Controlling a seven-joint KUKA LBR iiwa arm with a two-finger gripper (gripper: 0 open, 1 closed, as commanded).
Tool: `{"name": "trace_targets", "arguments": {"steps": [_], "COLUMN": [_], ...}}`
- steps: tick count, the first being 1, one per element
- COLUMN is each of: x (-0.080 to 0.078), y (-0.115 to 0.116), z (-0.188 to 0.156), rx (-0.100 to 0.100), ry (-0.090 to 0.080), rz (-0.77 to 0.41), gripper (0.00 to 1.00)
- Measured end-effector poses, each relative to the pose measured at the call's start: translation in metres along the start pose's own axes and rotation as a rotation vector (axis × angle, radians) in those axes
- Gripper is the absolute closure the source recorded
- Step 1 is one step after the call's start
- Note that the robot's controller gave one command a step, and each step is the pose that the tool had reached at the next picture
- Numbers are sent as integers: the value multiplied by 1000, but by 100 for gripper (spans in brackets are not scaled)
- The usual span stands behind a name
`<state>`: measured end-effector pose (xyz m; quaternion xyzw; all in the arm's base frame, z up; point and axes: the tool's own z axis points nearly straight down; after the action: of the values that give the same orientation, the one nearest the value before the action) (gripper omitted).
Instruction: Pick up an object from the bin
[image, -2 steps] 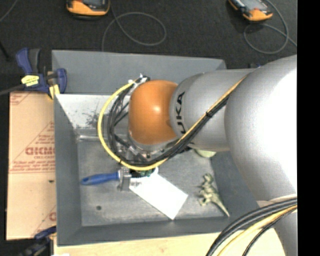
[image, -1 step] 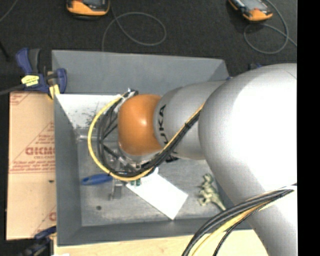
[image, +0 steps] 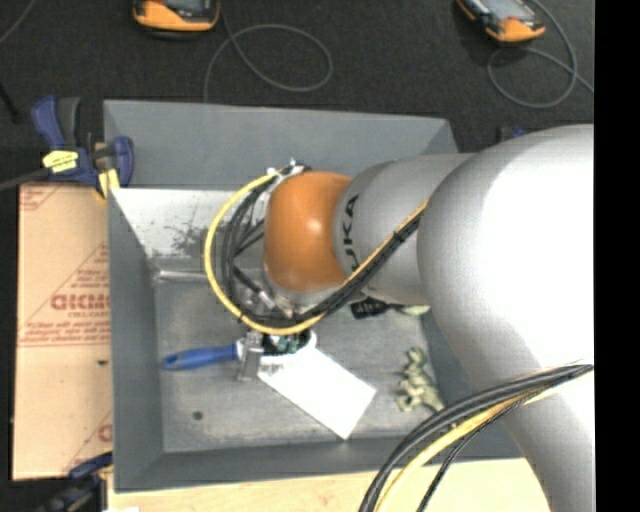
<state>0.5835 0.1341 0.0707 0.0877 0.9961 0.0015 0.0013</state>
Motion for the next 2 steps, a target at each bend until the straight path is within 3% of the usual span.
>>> {"name": "trace_targets", "arguments": {"steps": [1,2], "x": [13,-1], "y": [11,0], "z": [2,-1], "rx": [4,-4], "ry": [2,-4], "rz": [-68,-3], "gripper": [0,100]}}
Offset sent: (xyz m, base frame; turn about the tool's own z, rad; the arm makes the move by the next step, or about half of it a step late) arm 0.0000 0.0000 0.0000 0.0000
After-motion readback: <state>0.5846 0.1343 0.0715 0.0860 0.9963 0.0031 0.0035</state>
